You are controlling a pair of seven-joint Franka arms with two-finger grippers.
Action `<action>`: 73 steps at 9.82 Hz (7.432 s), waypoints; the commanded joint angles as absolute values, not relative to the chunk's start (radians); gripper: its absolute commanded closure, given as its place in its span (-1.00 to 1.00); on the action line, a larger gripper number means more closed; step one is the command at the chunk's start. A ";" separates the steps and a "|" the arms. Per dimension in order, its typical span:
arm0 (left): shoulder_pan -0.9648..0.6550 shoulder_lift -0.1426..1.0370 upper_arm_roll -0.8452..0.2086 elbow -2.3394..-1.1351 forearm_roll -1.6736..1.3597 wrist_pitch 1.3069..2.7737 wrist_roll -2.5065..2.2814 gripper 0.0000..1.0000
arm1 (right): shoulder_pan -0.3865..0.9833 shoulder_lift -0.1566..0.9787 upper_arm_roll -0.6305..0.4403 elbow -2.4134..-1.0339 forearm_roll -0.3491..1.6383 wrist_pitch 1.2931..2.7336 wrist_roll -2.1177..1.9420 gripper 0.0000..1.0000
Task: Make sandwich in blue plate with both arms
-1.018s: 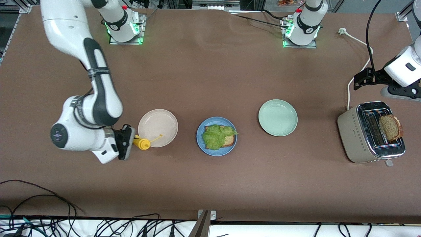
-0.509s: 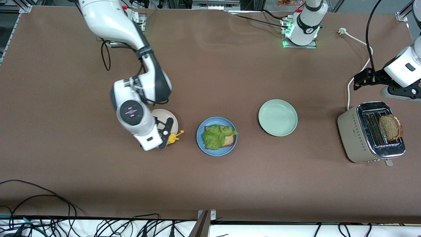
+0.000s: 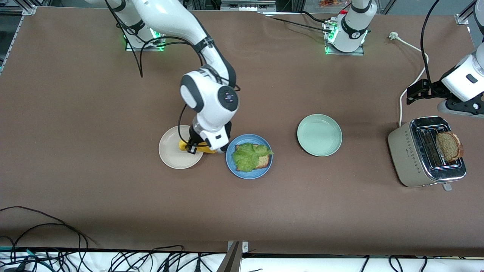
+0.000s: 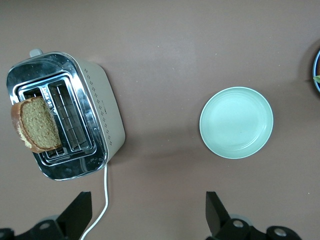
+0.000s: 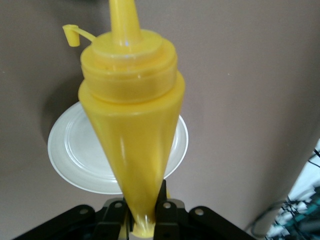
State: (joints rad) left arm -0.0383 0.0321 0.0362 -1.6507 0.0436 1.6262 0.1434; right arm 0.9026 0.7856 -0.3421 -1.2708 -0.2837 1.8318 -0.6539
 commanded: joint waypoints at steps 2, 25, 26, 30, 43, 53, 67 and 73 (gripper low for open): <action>-0.032 0.095 0.076 -1.585 0.063 1.626 0.161 -1.00 | 1.095 0.945 -0.497 -1.166 -0.341 1.720 -0.516 1.00; 0.024 0.409 0.367 -1.580 -0.084 1.916 0.376 -1.00 | 0.058 0.672 0.124 -1.269 0.371 1.792 -1.282 1.00; 0.038 0.425 0.365 -1.580 -0.098 1.917 0.376 -1.00 | 0.011 0.686 0.139 -1.269 0.376 1.778 -1.366 1.00; 0.043 0.446 0.365 -1.580 -0.095 1.951 0.379 -0.73 | -0.155 0.813 0.205 -1.262 0.523 1.749 -1.670 1.00; 0.029 0.442 0.364 -1.500 -0.075 1.927 0.448 1.00 | -0.388 1.074 0.388 -1.244 0.577 1.776 -1.970 -0.99; -0.017 0.345 0.345 -1.388 -0.078 1.715 0.445 1.00 | -0.269 0.795 0.051 -1.282 0.442 1.677 -1.696 -1.00; -0.055 0.328 -0.090 -1.394 -0.161 1.618 0.094 1.00 | 0.092 0.118 -0.135 -1.597 0.121 1.583 -0.223 -1.00; -0.090 0.469 -0.215 -1.390 -0.441 1.721 0.051 1.00 | 0.117 0.049 -0.135 -1.549 -0.014 1.545 -0.103 -1.00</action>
State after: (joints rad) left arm -0.0855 0.4134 -0.1889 -1.4048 -0.3366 1.6649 0.0406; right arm 0.1136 0.0621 -0.1219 -1.5503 0.0055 1.5387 -0.1210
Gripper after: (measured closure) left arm 0.916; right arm 0.000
